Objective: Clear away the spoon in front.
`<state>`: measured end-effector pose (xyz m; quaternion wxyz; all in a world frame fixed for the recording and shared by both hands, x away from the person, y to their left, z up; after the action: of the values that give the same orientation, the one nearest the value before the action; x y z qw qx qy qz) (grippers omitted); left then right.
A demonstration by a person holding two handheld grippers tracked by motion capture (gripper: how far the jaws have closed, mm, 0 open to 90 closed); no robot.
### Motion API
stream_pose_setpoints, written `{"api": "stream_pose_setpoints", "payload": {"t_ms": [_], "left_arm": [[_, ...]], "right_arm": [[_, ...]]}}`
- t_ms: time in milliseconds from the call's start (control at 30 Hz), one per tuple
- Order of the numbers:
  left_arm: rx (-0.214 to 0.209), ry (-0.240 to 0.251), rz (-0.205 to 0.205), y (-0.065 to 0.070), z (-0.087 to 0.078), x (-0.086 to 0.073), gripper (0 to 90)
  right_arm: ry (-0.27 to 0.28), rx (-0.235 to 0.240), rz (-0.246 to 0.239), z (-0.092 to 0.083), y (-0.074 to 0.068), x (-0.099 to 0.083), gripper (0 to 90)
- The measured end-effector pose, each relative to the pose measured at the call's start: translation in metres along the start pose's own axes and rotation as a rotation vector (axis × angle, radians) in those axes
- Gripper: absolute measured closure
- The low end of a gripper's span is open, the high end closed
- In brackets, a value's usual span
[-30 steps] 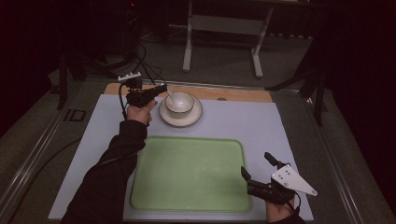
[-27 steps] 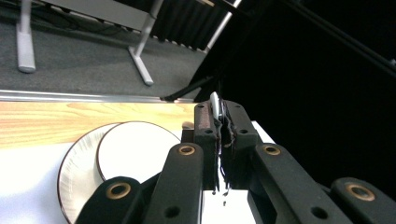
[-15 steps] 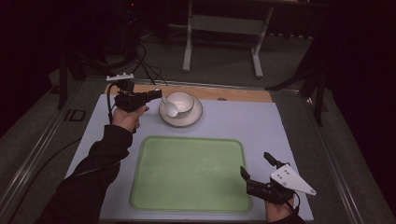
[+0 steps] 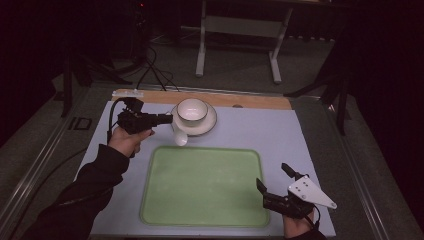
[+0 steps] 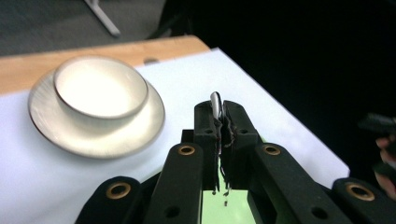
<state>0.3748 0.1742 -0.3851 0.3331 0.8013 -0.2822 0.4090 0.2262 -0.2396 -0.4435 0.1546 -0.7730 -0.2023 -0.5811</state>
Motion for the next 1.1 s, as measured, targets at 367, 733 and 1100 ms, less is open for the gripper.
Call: {"api": "stream_pose_setpoints", "payload": {"t_ms": [367, 733, 1100], "left_arm": [[-0.085, -0.134, 0.061, 0.018, -0.009, -0.026, 86.0], [-0.196, -0.288, 0.106, 0.029, -0.008, -0.053, 85.9], [-0.309, -0.417, 0.149, 0.041, 0.0, -0.075, 85.9]], "right_arm": [[-0.001, 0.001, -0.005, 0.001, -0.001, 0.0, 10.9], [-0.001, 0.004, -0.005, 0.001, -0.002, 0.0, 10.9], [-0.002, 0.004, -0.007, 0.002, -0.003, 0.0, 10.9]]}}
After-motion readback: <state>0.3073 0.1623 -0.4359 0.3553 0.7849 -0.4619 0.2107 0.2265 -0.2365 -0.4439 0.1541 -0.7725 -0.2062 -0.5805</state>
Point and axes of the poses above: each handheld gripper's, and its own axes: z roughly forward along the jaws, x roughly out of its top, y roughly to its right, the point moved 2 cm from there along z, roughly forward along the jaws, and after that the axes turned 7 degrees about z, right-handed, at the moved point
